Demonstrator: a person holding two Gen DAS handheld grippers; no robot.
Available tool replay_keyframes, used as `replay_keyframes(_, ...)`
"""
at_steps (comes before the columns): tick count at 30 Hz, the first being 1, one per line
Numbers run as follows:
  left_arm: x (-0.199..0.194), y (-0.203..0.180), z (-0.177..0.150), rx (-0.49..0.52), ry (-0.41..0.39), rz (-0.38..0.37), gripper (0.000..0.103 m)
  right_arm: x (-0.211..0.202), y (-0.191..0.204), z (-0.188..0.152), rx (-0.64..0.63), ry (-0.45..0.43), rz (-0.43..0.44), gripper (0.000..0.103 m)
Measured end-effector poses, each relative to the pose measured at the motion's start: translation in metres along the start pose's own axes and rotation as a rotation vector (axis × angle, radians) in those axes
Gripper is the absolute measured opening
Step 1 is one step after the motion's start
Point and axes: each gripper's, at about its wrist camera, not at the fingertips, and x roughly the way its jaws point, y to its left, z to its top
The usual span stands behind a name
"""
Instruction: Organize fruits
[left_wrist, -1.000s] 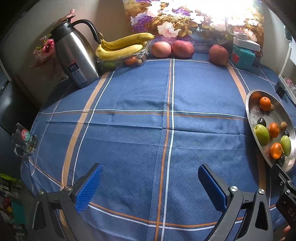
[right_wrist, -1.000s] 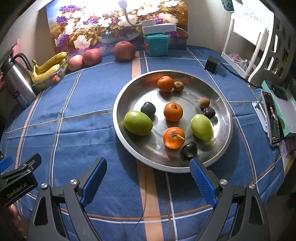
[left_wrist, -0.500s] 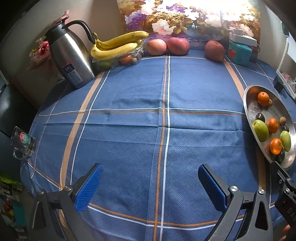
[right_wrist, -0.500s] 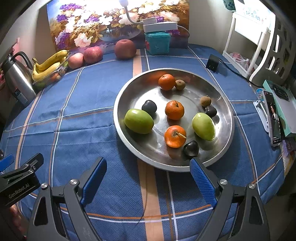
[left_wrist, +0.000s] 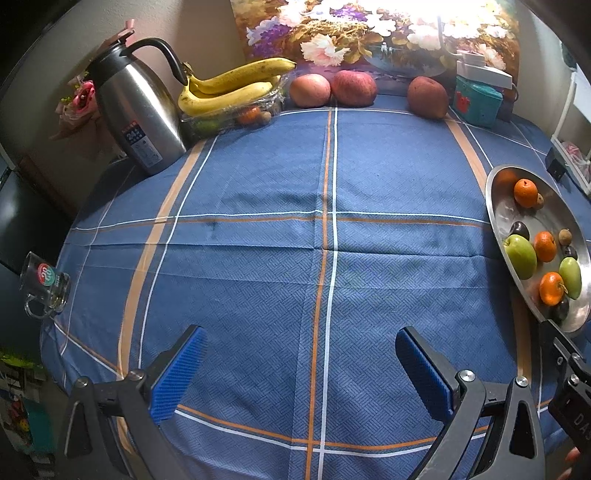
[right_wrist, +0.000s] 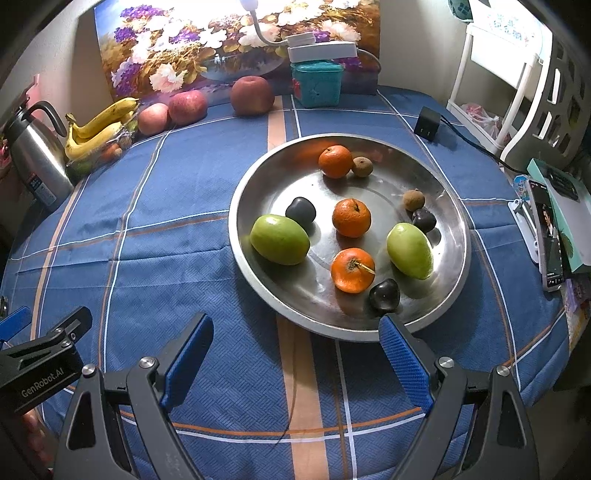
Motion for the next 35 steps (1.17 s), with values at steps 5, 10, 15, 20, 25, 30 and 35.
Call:
replay_keyframes(5, 0.0001, -0.0002, -0.0001, -0.001, 0.0, 0.001, 0.103, 0.0008, 0.0006, -0.0001, -0.003, 0.002, 0.002, 0.091)
replay_keyframes(10, 0.0002, -0.0004, -0.0002, -0.001, 0.001, 0.001, 0.103, 0.0009, 0.001, -0.0003, -0.003, 0.002, 0.002, 0.091)
replay_keyframes(15, 0.0005, -0.0004, 0.0001, -0.001, 0.001, 0.001, 0.103, 0.0011, 0.001, -0.0003, -0.002, 0.002, 0.002, 0.091)
replay_keyframes(20, 0.0008, -0.0006, -0.0001, -0.001, 0.002, 0.001, 0.103, 0.0013, 0.0012, -0.0004, -0.002, 0.002, 0.001, 0.091)
replay_keyframes(25, 0.0008, -0.0016, 0.0, 0.002, 0.004, 0.001, 0.103, 0.0015, 0.0015, -0.0005, -0.002, 0.002, 0.001, 0.091)
replay_keyframes(30, 0.0001, 0.0006, -0.0016, 0.002, -0.007, -0.024, 0.103, 0.0017, 0.0015, -0.0004, -0.001, 0.002, 0.001, 0.091)
replay_keyframes(35, -0.0034, -0.0004, -0.001, 0.014, -0.025, -0.026, 0.103, 0.0017, 0.0018, -0.0005, 0.0, 0.002, 0.001, 0.091)
